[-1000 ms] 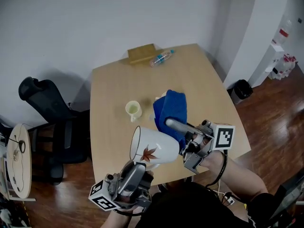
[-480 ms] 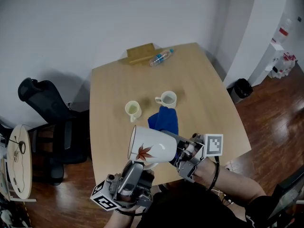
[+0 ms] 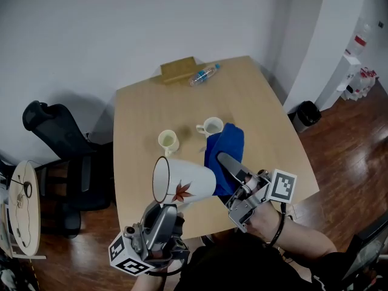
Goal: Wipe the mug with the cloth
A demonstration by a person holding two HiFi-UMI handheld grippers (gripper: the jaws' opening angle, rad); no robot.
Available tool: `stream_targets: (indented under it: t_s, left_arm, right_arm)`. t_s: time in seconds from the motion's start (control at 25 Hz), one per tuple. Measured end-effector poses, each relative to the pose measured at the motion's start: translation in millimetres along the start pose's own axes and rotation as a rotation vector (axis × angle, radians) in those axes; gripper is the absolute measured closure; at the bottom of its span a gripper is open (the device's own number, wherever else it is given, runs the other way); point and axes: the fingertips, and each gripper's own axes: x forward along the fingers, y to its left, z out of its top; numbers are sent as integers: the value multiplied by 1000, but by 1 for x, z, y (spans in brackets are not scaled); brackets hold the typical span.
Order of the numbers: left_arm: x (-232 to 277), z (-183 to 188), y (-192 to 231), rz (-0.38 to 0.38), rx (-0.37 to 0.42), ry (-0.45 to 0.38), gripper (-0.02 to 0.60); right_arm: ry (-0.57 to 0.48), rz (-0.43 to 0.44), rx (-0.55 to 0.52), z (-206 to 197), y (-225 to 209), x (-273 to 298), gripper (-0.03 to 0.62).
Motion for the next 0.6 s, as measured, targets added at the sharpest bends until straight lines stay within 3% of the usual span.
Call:
stream_targets:
  t_s: [0.12,0.28,0.44,0.6]
  left_arm:
    - [7,-7,3,29,41,22,515]
    - [-3,-4,28,123,29,-18,515]
    - [-12,-12,30,124,-20,-11,515]
    - [-6,-24,15,101,-47,-15,515]
  right_arm:
    - [27,1,113,-24,-2,4,464]
    - [46,26,220,-42,0,-4,464]
    - [-35,85,216,-17,11,-9,464]
    - [-92,53,221,-4,0,-4,464]
